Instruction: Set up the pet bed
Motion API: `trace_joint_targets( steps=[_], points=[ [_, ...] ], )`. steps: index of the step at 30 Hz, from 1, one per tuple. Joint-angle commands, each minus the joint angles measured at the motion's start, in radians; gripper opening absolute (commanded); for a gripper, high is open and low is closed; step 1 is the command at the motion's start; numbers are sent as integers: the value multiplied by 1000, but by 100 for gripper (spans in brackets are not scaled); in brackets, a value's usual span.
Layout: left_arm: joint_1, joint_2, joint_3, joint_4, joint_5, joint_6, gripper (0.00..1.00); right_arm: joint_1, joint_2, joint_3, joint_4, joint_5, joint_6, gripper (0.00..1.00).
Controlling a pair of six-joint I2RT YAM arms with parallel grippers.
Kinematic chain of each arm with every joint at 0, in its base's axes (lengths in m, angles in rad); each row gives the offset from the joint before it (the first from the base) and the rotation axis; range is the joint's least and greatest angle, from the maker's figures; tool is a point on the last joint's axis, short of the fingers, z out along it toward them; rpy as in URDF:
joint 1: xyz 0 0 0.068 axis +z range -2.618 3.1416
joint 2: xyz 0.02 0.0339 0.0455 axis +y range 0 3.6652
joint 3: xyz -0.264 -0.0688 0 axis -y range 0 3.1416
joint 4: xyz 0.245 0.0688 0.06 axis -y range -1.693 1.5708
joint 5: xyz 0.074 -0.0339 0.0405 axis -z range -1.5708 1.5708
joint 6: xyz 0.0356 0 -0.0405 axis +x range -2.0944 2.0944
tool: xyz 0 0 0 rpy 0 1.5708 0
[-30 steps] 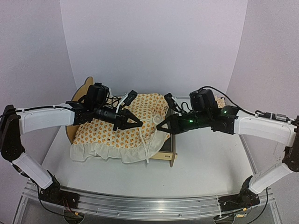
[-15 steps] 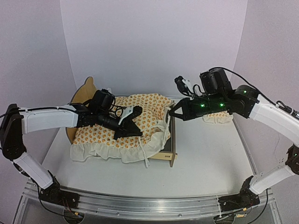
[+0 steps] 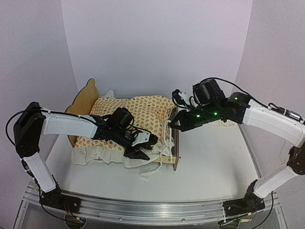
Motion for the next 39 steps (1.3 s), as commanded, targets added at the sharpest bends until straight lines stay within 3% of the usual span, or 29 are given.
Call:
trace_joint_targets(
  steps=[1,6,11,18,24,30,32,34,35,37,39],
  points=[
    [4,17,45,-26,-53,73,52,1,61,102,59,20,-51,0],
    [6,42,56,-37,-78,47,50,2,84,102,79,58,-68,0],
    [46,32,146,-59,7,-75,48,-1,96,120,105,75,-90,0],
    [57,45,255,-31,80,-175,58,-26,51,54,106,85,-73,0],
    [23,114,263,-39,96,-108,64,-26,52,55,106,77,-67,0],
    [6,187,309,-2,70,-100,62,-28,49,46,111,78,-58,0],
    [4,211,325,8,33,-97,53,-28,47,46,113,78,-60,0],
    [5,218,326,22,1,-93,37,-27,46,46,113,77,-60,0],
    [5,215,329,22,-9,-93,23,-28,45,44,113,76,-60,0],
    [8,202,339,6,-14,-96,4,-28,43,39,117,72,-56,0],
    [17,183,349,-15,-16,-107,0,-28,43,34,124,68,-51,0]
  ],
)
